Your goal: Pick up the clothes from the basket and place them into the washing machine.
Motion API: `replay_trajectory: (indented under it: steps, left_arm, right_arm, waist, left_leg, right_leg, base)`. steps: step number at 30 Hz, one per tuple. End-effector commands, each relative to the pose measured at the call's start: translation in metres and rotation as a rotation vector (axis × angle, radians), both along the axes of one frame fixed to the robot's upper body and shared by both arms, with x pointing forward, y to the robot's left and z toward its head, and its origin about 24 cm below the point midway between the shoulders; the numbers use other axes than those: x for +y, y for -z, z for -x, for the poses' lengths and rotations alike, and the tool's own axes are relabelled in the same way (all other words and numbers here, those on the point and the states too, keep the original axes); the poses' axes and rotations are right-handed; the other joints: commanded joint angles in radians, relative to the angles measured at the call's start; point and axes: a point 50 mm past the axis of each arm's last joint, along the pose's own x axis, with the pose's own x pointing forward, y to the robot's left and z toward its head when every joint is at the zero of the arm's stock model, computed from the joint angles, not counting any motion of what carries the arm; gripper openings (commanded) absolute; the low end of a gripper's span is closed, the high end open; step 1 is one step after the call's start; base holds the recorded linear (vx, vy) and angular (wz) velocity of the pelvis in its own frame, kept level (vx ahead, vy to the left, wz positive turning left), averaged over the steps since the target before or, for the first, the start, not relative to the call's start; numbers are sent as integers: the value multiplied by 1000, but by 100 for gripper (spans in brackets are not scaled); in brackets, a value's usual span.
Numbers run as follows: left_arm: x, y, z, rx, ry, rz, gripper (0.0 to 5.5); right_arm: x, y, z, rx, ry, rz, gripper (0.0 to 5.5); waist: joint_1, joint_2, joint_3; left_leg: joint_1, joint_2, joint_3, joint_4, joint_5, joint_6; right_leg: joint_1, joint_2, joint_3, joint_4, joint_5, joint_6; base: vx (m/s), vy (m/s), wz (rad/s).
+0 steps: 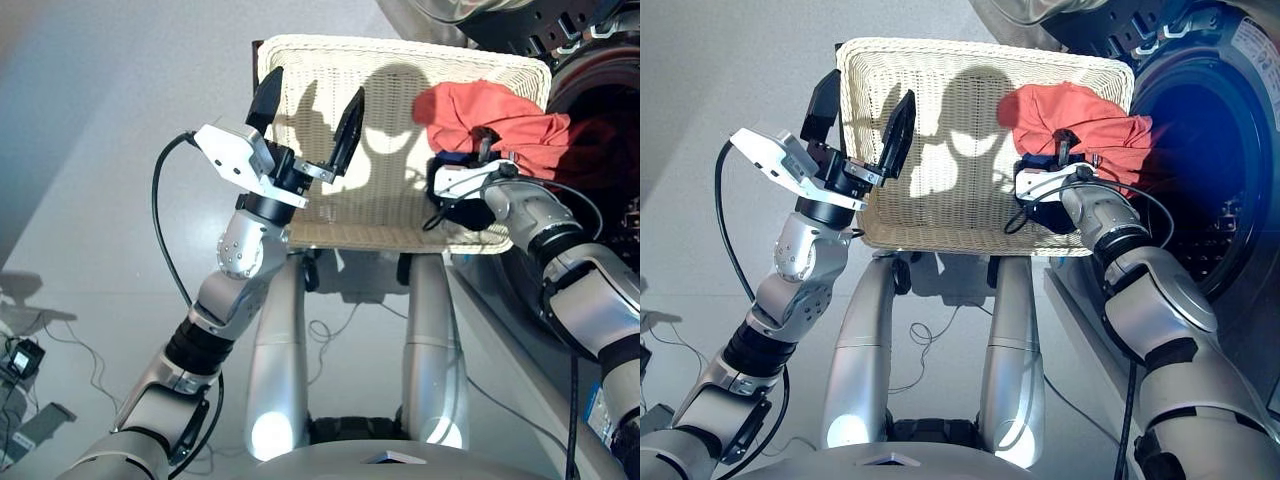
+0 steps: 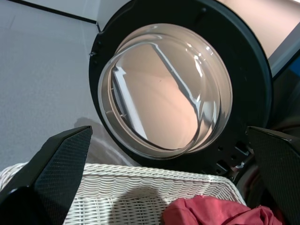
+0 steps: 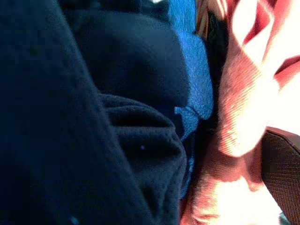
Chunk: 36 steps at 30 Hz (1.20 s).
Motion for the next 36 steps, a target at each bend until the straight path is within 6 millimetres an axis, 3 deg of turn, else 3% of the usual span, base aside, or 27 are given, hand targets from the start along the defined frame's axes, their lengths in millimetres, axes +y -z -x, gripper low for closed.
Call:
replay_trajectory:
  steps: [1, 6, 11, 12, 13, 14, 26, 32, 36]
  left_arm:
    - [4, -18, 13, -118, 0, 24, 550]
    - [5, -20, 14, -120, -11, 15, 550]
    - [6, -20, 14, -113, -16, 17, 550]
    - [6, -20, 13, -112, -18, 17, 550]
    - [6, -20, 13, -112, -21, 21, 550]
    - [7, -20, 13, -112, -25, 25, 550]
    - [7, -23, 15, -118, -20, 49, 550]
    - [10, -22, 16, -122, -25, 44, 550]
    - [13, -21, 17, -118, -32, 50, 550]
  right_arm:
    - [-8, -2, -1, -15, 66, -82, 550]
    - [-16, -27, -5, -89, 117, -129, 550]
    - [-18, -39, -7, -121, 128, -134, 550]
    - [-18, -39, -7, -120, 127, -131, 393]
    - [-15, -39, -8, -117, 119, -123, 56]
    - [-13, -41, -9, -119, 109, -118, 0]
    - [-9, -49, -9, -172, 65, -184, 0]
    - [-23, -53, -4, -201, 80, -213, 0]
    - [-32, -71, 1, -295, 81, -311, 0]
  waist:
    - [24, 24, -15]
    - [25, 33, -15]
    - [25, 34, -15]
    - [24, 34, -15]
    - [24, 34, -15]
    - [23, 33, -15]
    - [13, 15, -15]
    - [7, 1, -15]
    - [-2, -10, -15]
  left_leg:
    - [-30, 34, -37, 79, -59, -49]
    - [-69, 38, -37, 93, -58, -51]
    - [-90, 41, -35, 95, -53, -52]
    - [-91, 41, -34, 96, -53, -52]
    - [-92, 41, -33, 97, -54, -51]
    - [-93, 41, -32, 98, -54, -51]
    - [-83, 39, -34, 83, -47, -48]
    - [-76, 36, -37, 77, -46, -46]
    - [-72, 36, -37, 80, -46, -47]
  right_leg:
    - [-14, -7, 1, -54, 58, 31]
    - [-56, -6, -3, -36, 57, 30]
    - [-82, -5, -6, -31, 59, 29]
    - [-85, -4, -4, -29, 59, 28]
    - [-88, -3, -4, -26, 58, 28]
    - [-89, -3, -6, -26, 59, 28]
    - [-75, -3, -6, -41, 69, 28]
    - [-64, -3, -5, -49, 70, 30]
    - [-60, -6, -6, -50, 71, 32]
  base:
    - [0, 0, 0]
    - [0, 0, 0]
    - [0, 0, 0]
    - [0, 0, 0]
    - [0, 0, 0]
    - [0, 0, 0]
    - [0, 0, 0]
    - [0, 0, 0]
    - [0, 0, 0]
